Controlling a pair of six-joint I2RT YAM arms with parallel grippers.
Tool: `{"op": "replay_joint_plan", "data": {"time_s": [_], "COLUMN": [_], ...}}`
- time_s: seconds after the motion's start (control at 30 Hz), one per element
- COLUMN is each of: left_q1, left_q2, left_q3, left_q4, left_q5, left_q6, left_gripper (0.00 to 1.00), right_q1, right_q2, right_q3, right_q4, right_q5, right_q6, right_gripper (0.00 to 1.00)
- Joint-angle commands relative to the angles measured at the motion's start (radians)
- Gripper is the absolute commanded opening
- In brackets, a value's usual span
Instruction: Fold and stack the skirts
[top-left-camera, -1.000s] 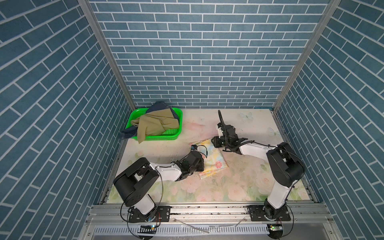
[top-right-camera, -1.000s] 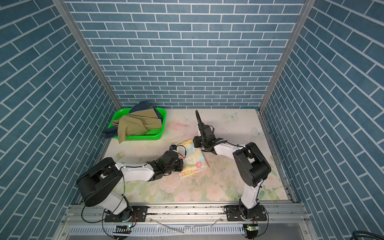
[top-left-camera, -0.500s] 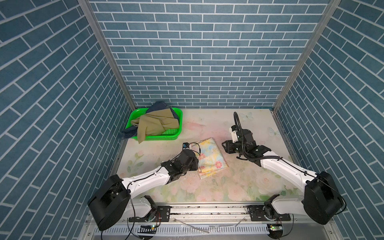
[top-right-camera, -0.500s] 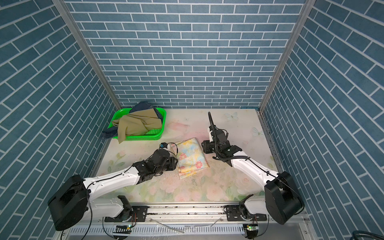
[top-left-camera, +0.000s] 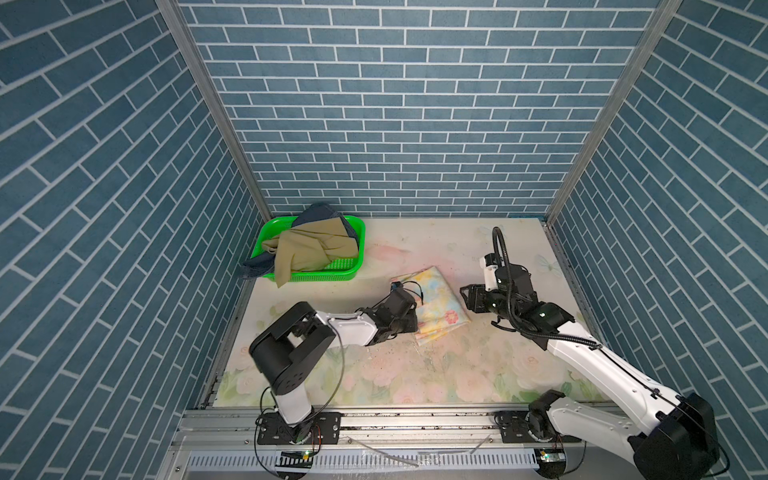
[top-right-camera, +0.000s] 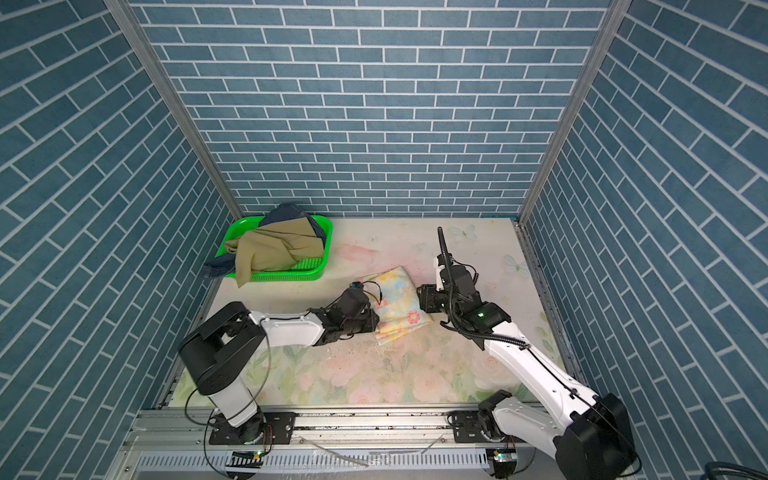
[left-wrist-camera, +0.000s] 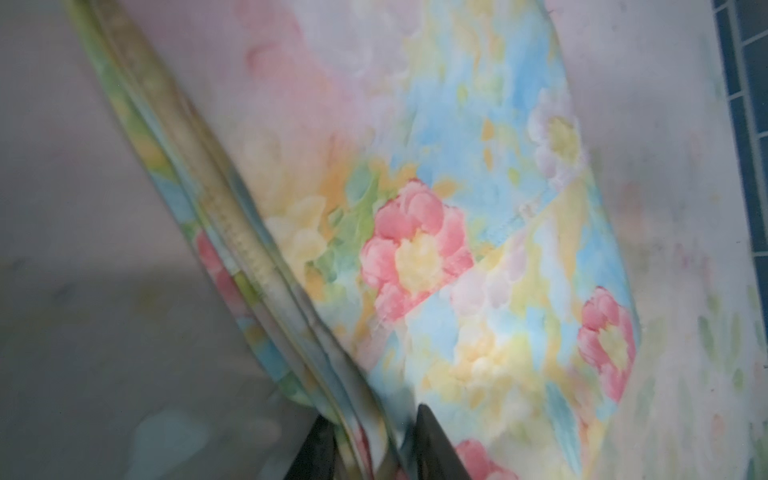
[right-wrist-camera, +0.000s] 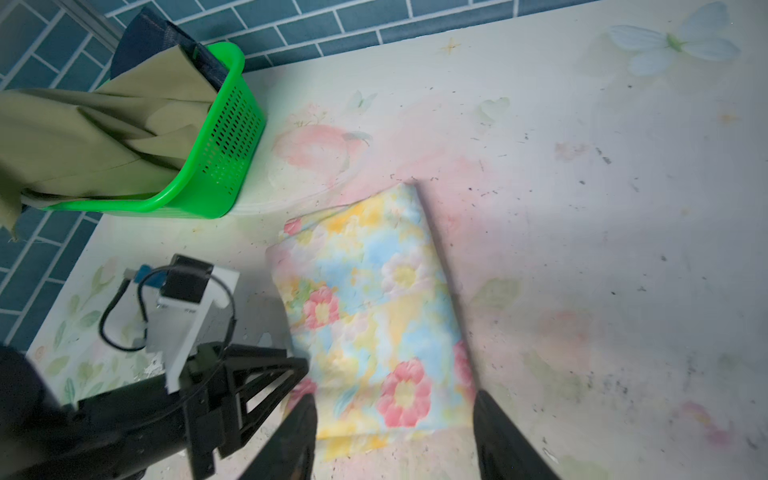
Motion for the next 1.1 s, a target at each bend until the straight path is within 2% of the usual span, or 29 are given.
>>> {"op": "replay_joint_plan", "data": {"time_s": [0.0,0.07,0.17,0.3,0.47,0.57,0.77,0.9,1.07], "left_q1": [-0.001,-0.001,0.0,0.028,0.054,0.091,0.239,0.289,0.305], "left_q2": [0.151,0.203,0.163,-0.033,-0.329,-0.498,-0.793,-0.863,-0.864], "left_q3": [0.161,0.245,0.271,0.154,0.011,-0.044,-0.179,-0.191,-0.193], "left_q4": [-0.003,-0.009,-0.038,-0.059,-0.216,-0.377,-0.514,-0.566,-0.56], "left_q5": [0.101,0.14,0.131,0.091,-0.016,-0.115,-0.141,-0.141,-0.118], "left_q6": [0.058,0.069,0.108,0.154,0.235,0.237,0.215,0.229,0.233], "left_gripper": [0.34,0.37,0.46,0.64,0.99,1.0,1.0,1.0,1.0], "right_q1": [-0.034,-0.053,-0.07,-0.07,0.014,0.08,0.155,0.173,0.182], "right_q2": [-0.049,-0.065,-0.075,-0.024,0.164,0.28,0.507,0.652,0.799], "right_q3": [-0.031,-0.031,-0.027,-0.003,0.095,0.148,0.259,0.343,0.454], "right_q4": [-0.066,-0.086,-0.11,-0.113,-0.132,-0.124,-0.11,-0.119,-0.136], "right_q5": [0.047,0.058,0.089,0.134,0.214,0.235,0.257,0.277,0.303], "right_q6": [0.006,-0.007,-0.034,-0.104,-0.19,-0.22,-0.293,-0.341,-0.378], "right_gripper": [0.6,0.6,0.62,0.66,0.69,0.71,0.74,0.77,0.79]}}
